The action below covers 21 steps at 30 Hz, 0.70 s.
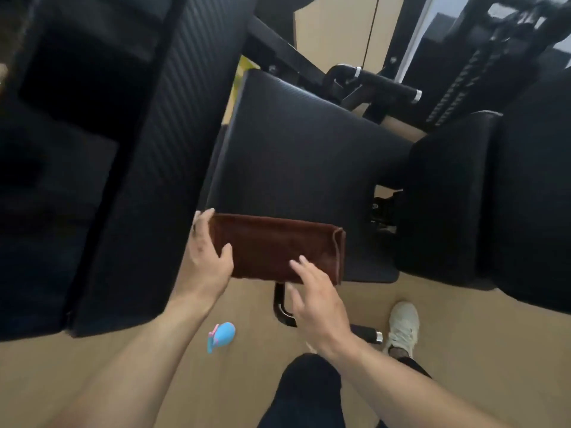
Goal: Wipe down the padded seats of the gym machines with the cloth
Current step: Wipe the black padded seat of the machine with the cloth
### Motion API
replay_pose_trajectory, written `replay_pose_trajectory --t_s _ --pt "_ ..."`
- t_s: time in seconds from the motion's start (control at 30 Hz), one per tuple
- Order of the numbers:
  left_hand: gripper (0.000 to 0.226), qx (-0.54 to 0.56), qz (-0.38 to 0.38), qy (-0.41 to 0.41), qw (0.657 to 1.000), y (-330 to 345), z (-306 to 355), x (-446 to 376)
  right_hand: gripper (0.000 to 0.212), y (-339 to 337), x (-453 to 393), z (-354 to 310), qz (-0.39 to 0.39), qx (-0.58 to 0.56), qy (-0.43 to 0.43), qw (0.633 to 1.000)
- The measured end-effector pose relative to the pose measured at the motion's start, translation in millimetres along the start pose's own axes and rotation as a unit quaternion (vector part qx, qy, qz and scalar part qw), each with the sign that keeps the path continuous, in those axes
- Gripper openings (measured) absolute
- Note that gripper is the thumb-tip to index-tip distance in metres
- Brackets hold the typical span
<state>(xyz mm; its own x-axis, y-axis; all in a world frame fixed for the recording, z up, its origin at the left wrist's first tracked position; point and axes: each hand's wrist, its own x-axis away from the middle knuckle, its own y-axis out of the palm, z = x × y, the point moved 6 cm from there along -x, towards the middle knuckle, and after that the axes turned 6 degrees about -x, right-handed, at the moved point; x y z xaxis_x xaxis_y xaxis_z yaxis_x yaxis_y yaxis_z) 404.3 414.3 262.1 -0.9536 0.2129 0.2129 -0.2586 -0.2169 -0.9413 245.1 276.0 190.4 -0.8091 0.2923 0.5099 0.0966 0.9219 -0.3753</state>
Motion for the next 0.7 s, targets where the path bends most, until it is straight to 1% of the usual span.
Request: replay_pose_trajectory --t_s 0.03,0.1,0.13,0.17,0.2,0.27,0.37,0.5,0.6,0.7 --pt "0.051 -0.04 0.011 0.037 0.998 13 -4 0 0.053 6 -14 13 0.004 0.015 0.015 1.0" --pt "0.046 -0.111 -0.04 0.105 0.987 56 -5 4 0.059 22 -37 31 0.011 0.051 0.014 0.999" --pt "0.05 -0.143 -0.081 0.117 0.979 80 -6 9 0.063 32 -45 39 0.017 0.07 0.011 0.997" --pt "0.057 -0.175 -0.104 0.118 0.972 100 -7 13 0.066 41 -50 47 0.028 0.091 0.008 0.995" --pt "0.063 -0.203 -0.11 0.116 0.966 116 -9 14 0.069 50 -55 53 0.045 0.117 0.002 0.992" --pt "0.069 -0.252 -0.089 0.129 0.955 134 -11 12 0.073 59 -63 59 0.076 0.157 -0.008 0.985" --pt "0.069 -0.27 -0.051 0.166 0.947 141 -9 -6 0.073 57 -81 58 0.11 0.189 -0.039 0.975" --pt "0.067 -0.305 -0.057 0.197 0.93 148 17 -42 0.07 30 -121 50 0.081 0.201 -0.104 0.971" --pt "0.067 -0.29 -0.057 0.198 0.934 144 48 -83 0.067 -8 -158 37 0.046 0.2 -0.142 0.968" --pt "0.066 -0.285 -0.058 0.17 0.942 149 83 -120 0.064 -46 -198 35 0.065 0.227 -0.147 0.961"
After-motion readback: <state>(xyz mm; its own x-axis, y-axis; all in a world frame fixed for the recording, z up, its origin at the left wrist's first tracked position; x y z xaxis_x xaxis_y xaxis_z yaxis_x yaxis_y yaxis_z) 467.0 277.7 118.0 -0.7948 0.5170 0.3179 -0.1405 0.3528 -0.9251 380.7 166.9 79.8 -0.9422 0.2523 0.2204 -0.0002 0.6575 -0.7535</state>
